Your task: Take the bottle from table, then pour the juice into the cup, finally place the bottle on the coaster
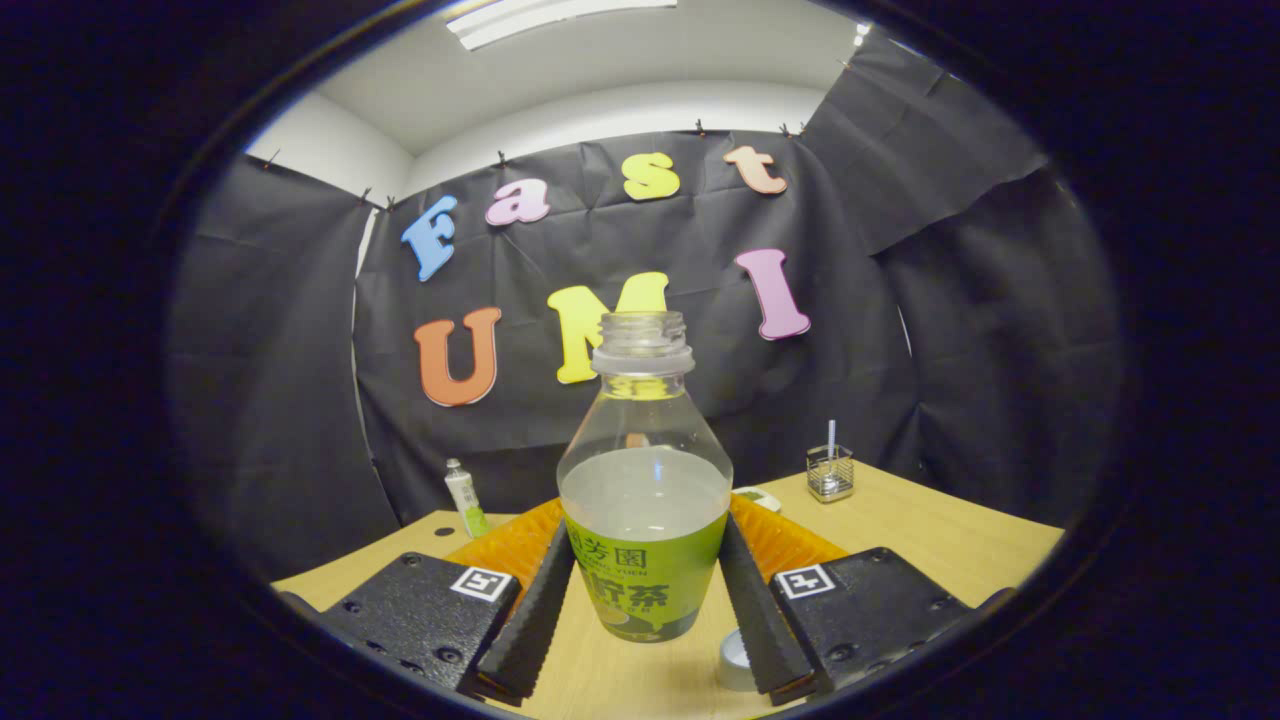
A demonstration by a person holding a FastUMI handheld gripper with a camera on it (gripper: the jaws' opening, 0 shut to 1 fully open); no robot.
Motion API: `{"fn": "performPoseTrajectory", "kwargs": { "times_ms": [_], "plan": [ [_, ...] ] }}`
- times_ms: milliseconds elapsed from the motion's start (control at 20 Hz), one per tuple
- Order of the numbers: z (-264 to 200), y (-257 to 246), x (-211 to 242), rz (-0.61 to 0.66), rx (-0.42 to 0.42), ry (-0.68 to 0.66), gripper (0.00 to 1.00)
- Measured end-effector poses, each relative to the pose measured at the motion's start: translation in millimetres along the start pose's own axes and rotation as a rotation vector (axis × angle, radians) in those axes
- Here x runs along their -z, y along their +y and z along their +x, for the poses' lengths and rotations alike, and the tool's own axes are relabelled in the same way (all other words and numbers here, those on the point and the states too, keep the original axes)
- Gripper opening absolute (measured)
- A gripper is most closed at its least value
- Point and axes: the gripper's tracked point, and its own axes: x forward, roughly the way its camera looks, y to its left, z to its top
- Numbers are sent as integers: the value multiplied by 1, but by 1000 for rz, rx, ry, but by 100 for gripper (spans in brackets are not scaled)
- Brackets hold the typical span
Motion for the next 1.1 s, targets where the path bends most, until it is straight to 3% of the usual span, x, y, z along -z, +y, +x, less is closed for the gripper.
{"fn": "performPoseTrajectory", "kwargs": {
  "times_ms": [850, 1100],
  "plan": [
    [96, 13, 52, -110, 18, 82, 82],
    [119, 15, 75, -70, 7, 114, 82]
  ]
}}
